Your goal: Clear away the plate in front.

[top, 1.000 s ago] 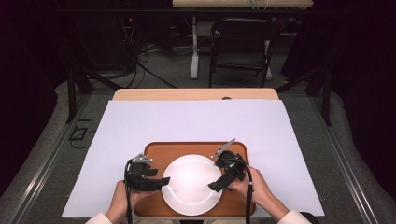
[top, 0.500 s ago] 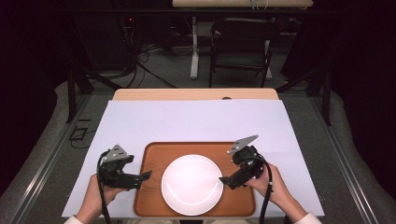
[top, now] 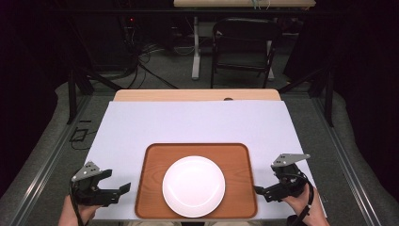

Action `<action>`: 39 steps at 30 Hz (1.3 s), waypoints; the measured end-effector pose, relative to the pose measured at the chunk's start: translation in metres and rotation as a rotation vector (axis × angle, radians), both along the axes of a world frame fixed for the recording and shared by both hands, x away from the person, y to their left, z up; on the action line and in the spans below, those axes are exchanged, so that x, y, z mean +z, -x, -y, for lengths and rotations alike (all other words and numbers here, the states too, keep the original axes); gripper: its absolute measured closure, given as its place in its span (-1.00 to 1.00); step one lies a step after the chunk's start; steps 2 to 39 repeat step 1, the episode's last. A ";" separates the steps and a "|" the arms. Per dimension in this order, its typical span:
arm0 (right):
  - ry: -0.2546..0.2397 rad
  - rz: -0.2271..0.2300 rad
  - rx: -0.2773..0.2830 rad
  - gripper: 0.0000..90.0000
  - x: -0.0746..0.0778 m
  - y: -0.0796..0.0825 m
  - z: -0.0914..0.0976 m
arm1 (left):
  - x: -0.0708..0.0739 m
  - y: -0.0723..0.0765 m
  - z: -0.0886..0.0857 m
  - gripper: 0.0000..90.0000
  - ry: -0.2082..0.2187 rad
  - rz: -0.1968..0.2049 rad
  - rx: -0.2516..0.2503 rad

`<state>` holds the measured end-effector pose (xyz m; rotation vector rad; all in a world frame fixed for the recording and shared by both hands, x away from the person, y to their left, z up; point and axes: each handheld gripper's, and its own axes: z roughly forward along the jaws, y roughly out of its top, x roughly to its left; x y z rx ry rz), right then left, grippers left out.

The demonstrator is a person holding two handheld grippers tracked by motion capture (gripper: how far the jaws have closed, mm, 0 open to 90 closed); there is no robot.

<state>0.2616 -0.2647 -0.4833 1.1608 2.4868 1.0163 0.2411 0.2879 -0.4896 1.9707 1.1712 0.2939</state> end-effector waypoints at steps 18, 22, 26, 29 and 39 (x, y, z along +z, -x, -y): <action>0.002 -0.022 -0.010 -1.00 -0.003 0.000 0.003 | -0.001 0.000 -0.002 -0.79 0.013 -0.005 0.004; 0.002 -0.022 -0.010 -1.00 -0.003 0.000 0.003 | -0.001 0.000 -0.002 -0.79 0.013 -0.005 0.004; 0.002 -0.022 -0.010 -1.00 -0.003 0.000 0.003 | -0.001 0.000 -0.002 -0.79 0.013 -0.005 0.004; 0.002 -0.022 -0.010 -1.00 -0.003 0.000 0.003 | -0.001 0.000 -0.002 -0.79 0.013 -0.005 0.004; 0.002 -0.022 -0.010 -1.00 -0.003 0.000 0.003 | -0.001 0.000 -0.002 -0.79 0.013 -0.005 0.004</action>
